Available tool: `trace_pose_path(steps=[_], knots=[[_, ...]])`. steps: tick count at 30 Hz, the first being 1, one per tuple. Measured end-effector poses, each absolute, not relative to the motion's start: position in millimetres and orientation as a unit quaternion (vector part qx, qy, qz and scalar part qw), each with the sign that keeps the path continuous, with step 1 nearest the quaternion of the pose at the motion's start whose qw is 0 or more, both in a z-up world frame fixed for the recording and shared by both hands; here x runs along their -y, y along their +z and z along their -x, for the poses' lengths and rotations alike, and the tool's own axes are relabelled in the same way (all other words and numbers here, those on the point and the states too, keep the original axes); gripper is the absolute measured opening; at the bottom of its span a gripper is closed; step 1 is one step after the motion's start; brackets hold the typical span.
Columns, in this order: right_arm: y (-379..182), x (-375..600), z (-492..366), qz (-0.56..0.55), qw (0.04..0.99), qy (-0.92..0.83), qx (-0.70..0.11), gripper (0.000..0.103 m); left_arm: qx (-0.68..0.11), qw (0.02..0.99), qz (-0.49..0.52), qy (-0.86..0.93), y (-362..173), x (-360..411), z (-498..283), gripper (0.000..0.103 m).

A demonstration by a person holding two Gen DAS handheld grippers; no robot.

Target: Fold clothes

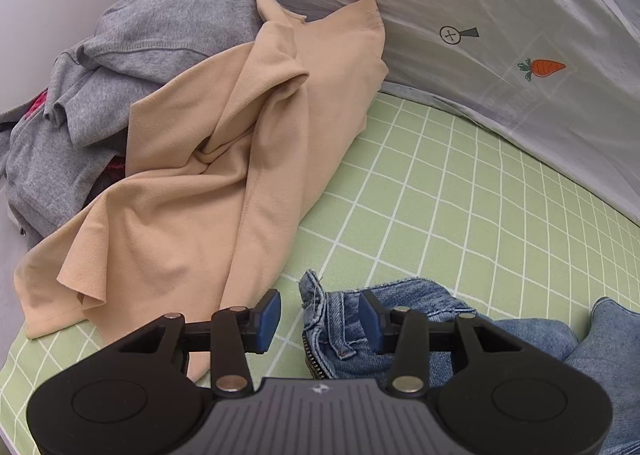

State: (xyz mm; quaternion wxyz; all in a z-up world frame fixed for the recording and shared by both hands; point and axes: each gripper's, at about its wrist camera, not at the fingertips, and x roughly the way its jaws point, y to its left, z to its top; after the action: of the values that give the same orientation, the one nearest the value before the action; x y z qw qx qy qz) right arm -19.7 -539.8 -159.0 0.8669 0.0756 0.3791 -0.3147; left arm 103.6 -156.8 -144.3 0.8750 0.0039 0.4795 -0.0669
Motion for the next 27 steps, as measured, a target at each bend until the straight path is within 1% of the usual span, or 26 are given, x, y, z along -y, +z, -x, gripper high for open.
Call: trace_pose_path(steps=[2,5,8,11,14,16,17,18,19,20,21,24,25,27], knots=[[-158,508,-7,-0.101,0.879,-0.283,-0.372,0.080,-0.480,0.874,0.001,-0.082,-145,159,-109,0.049],[-156,472,-47,-0.104,0.888,-0.246,-0.374,0.083,-0.485,0.868,-0.001,-0.106,-152,166,-116,0.050],[-162,444,-78,-0.090,0.884,-0.211,-0.408,0.085,-0.499,0.856,-0.018,-0.132,-164,179,-119,0.050],[-172,425,-85,-0.085,0.860,-0.212,-0.456,0.085,-0.511,0.845,-0.027,-0.154,-173,189,-116,0.050],[-179,419,-71,-0.100,0.850,-0.213,-0.472,0.084,-0.519,0.839,-0.036,-0.162,-180,195,-113,0.050],[-181,416,-56,-0.110,0.851,-0.210,-0.469,0.077,-0.526,0.834,-0.029,-0.163,-185,196,-113,0.048],[-181,416,-49,-0.116,0.852,-0.202,-0.470,0.063,-0.530,0.832,-0.025,-0.163,-188,196,-112,0.045],[-182,416,-43,-0.119,0.851,-0.195,-0.472,0.044,-0.533,0.829,-0.014,-0.167,-188,196,-111,0.038],[-183,415,-37,-0.118,0.851,-0.193,-0.474,0.040,-0.536,0.827,-0.002,-0.172,-188,194,-109,0.007],[-181,412,-28,-0.111,0.855,-0.194,-0.468,0.030,-0.538,0.824,0.010,-0.177,-187,193,-107,0.004],[-177,409,-19,-0.106,0.860,-0.194,-0.460,0.024,-0.536,0.826,0.016,-0.174,-185,193,-104,0.003],[-160,404,15,-0.098,0.878,-0.197,-0.424,0.018,-0.515,0.841,0.012,-0.166,-171,189,-86,0.003],[-155,402,26,-0.096,0.882,-0.200,-0.416,0.018,-0.511,0.844,0.012,-0.164,-166,185,-80,0.000],[-145,398,46,-0.077,0.887,-0.209,-0.404,0.018,-0.506,0.849,0.012,-0.154,-157,172,-63,0.000]])
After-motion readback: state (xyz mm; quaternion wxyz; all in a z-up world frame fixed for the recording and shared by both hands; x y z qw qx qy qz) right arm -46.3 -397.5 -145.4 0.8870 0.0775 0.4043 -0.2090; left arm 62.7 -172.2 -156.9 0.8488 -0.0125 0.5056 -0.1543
